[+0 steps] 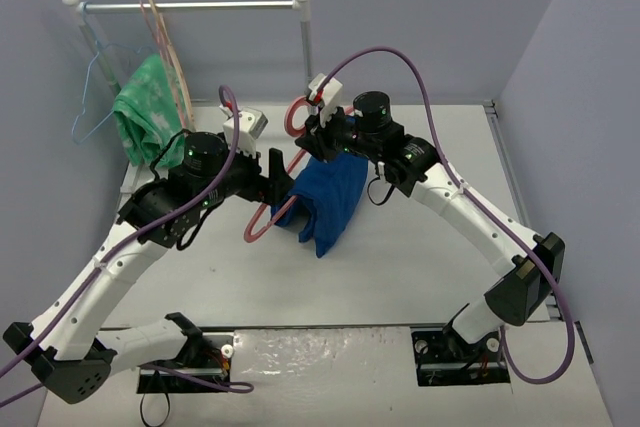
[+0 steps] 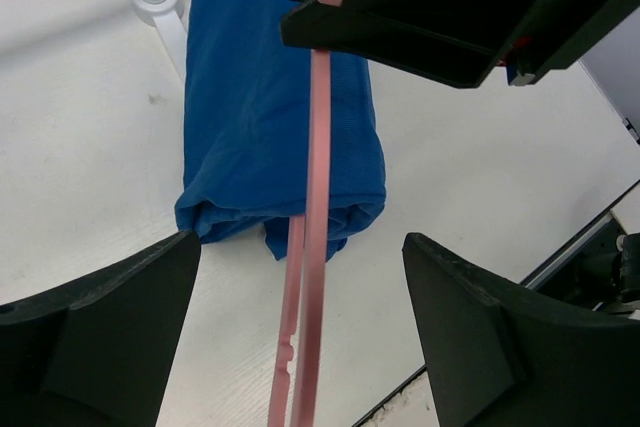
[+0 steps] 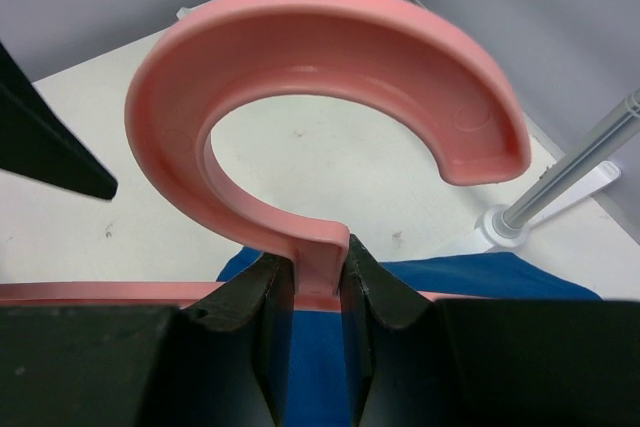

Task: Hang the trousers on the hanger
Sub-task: Place the hanger at the clothesline.

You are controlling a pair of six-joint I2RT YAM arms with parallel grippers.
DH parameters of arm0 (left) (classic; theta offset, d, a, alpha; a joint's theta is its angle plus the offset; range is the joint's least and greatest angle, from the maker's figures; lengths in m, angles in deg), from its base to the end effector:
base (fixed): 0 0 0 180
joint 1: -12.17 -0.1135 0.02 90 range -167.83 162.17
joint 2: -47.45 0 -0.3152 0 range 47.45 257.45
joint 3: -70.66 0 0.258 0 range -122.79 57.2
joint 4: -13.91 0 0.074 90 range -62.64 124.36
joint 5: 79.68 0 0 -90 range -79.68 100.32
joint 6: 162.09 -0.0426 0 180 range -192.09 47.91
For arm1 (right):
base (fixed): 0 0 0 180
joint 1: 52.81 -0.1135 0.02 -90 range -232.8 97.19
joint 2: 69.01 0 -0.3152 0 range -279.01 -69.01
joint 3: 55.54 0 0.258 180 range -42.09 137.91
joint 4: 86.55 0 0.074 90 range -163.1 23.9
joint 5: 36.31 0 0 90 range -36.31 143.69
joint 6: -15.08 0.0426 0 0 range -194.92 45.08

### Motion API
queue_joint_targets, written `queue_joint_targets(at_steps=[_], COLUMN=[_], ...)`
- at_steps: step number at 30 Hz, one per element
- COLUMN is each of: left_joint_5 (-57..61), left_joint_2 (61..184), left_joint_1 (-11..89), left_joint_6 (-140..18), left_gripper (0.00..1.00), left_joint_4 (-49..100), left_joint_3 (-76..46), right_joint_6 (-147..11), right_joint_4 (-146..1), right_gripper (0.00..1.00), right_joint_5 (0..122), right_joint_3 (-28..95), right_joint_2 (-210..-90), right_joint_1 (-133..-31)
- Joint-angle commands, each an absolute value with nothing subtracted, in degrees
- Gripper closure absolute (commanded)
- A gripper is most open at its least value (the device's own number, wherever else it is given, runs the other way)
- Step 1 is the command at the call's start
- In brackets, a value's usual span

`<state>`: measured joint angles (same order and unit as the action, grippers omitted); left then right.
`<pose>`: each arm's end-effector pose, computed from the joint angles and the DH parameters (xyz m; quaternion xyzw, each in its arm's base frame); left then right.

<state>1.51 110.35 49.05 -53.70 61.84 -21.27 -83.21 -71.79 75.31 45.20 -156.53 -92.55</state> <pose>0.1655 -0.1324 0.4817 0.1744 0.7935 -0.3242 0.4846 0.2753 0.2493 0.4844 -0.4059 0.5897 0.3151 0.6231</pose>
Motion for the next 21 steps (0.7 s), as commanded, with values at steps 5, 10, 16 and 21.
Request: queue_joint_targets(at_steps=[5, 10, 16, 21], left_joint_5=[8.4, 11.45, 11.0, 10.32], left_joint_2=[113.8, 115.03, 114.82, 113.8], left_joint_1=[53.52, 53.83, 53.85, 53.91], left_joint_6=[-56.14, -57.31, -57.92, -58.21], left_gripper=[0.28, 0.36, 0.52, 0.71], left_joint_4=[59.53, 58.86, 56.11, 54.79], left_joint_3=[-23.75, -23.71, -23.08, -22.17], right_joint_6=[-86.51, -86.35, -86.27, -86.43], right_joint_4=[-80.82, -80.83, -80.81, -80.83], right_gripper=[1.0, 1.0, 1.0, 1.0], right_joint_5=[73.27, 74.07, 74.44, 74.44], right_joint_3=[52.75, 52.62, 51.94, 51.42], right_joint_2=[-155.87, -155.9, -155.76, -155.75], right_joint_1=[-93.06, -93.15, -93.15, -93.07])
